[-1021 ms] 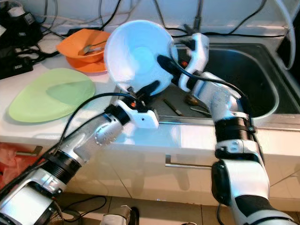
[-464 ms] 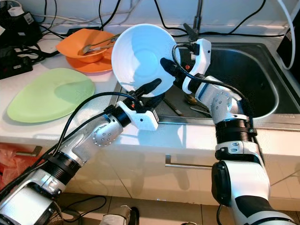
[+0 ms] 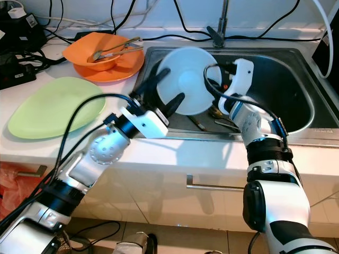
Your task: Kitchen organization
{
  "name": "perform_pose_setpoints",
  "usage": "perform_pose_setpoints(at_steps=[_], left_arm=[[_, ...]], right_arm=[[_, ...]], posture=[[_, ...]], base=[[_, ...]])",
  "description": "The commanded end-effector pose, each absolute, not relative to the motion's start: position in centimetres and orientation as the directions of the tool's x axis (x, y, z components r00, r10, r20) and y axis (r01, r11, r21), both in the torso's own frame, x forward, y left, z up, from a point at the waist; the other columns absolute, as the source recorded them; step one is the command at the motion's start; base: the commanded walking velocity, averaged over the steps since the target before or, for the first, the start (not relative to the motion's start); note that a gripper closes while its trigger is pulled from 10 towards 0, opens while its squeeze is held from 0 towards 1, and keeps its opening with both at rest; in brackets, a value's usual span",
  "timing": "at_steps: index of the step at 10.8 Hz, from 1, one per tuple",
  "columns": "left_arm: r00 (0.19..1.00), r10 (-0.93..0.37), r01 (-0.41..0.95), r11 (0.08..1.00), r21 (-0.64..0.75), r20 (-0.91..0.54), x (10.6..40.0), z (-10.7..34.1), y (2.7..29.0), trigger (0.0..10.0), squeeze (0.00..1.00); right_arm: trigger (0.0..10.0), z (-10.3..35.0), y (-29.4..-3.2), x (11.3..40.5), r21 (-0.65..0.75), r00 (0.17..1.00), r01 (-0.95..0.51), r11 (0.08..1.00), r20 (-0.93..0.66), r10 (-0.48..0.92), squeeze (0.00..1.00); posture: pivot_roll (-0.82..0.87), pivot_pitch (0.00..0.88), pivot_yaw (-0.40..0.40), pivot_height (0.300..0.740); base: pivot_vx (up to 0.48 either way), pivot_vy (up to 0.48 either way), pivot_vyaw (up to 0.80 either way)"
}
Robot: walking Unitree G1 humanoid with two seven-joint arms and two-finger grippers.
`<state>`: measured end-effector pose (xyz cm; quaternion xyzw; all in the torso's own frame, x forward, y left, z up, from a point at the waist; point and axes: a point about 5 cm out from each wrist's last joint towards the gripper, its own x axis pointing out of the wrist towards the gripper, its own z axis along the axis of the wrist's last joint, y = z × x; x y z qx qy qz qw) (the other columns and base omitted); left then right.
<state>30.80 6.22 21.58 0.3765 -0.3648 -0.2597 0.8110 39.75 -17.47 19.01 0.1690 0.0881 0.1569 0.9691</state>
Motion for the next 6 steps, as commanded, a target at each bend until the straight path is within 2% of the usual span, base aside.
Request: perform_pose_setpoints(at_steps=[1,2,4,6], left_arm=[[0.634,-0.669,0.152,0.6,0.785,0.388,30.9,22.0,7.1,10.0,1.0],[0.71,-0.626,0.205,0.621,0.757,0.322,31.7,21.9,8.6,10.0,1.0],[0.837,-0.483,0.161,0.666,0.728,0.256,33.3,21.9,13.6,10.0,1.0],[0.886,-0.401,0.129,0.696,0.707,0.232,33.5,21.9,15.7,10.0,1.0]], right_arm=[[0.0,19.5,-18.3,40.0,0.299,0.953,-0.243,0.923,-0.102,0.284,0.0],[0.0,18.3,-19.2,39.8,0.21,0.961,-0.194,0.958,-0.157,0.229,0.0],[0.0,16.8,-20.5,39.5,0.161,0.962,-0.135,0.978,-0.217,0.168,0.0],[0.0,16.2,-21.1,39.4,0.106,0.961,-0.115,0.988,-0.241,0.138,0.0]], posture=[[0.21,0.074,0.06,0.74],[0.21,0.074,0.06,0.74],[0.22,0.077,0.065,0.74],[0.23,0.078,0.066,0.74]], base=[[0.0,0.0,0.0],[0.0,0.0,0.0],[0.0,0.0,0.0],[0.0,0.0,0.0]])
